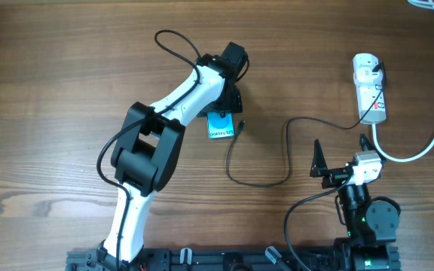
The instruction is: Plug charger to phone and switch on socket
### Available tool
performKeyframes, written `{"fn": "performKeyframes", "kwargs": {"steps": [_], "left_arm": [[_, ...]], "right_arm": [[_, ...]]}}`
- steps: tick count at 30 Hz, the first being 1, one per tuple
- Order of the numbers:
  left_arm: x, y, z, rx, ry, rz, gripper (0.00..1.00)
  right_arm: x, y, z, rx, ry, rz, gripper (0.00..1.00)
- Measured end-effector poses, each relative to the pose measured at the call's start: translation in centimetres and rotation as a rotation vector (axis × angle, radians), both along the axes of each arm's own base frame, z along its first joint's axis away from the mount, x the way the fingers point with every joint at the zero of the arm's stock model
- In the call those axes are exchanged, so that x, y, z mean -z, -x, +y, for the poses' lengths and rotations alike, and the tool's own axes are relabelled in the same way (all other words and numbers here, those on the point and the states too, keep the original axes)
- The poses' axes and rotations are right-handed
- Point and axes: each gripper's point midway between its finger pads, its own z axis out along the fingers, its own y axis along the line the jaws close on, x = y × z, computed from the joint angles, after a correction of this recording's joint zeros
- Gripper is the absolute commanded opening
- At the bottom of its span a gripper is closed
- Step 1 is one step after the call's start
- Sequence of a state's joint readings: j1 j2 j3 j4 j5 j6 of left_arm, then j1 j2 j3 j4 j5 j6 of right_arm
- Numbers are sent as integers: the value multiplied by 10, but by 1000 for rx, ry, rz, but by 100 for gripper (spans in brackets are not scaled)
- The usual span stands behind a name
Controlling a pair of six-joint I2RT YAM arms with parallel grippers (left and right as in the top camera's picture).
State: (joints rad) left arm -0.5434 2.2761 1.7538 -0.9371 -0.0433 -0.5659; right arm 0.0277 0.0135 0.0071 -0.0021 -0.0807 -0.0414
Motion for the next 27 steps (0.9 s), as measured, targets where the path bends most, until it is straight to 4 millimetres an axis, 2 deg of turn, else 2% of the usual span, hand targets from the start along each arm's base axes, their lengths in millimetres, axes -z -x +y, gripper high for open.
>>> {"fn": "performKeyframes", "kwargs": {"steps": [3, 9, 15, 20, 27], "left_arm": [[0, 0, 0, -1, 0, 0, 75], [-1, 1, -1, -4, 9, 2, 75], [-4, 11, -4, -6, 38, 39, 76], [-14, 22, -12, -15, 132, 109, 75], [-24, 29, -4, -92, 304, 251, 75]], "right_arm": [[0, 0, 0, 0, 0, 0, 100], [0, 0, 0, 0, 0, 0, 100], [0, 0, 0, 0, 0, 0, 100], [0, 0, 0, 0, 0, 0, 100], [0, 0, 0, 0, 0, 0, 100]]}}
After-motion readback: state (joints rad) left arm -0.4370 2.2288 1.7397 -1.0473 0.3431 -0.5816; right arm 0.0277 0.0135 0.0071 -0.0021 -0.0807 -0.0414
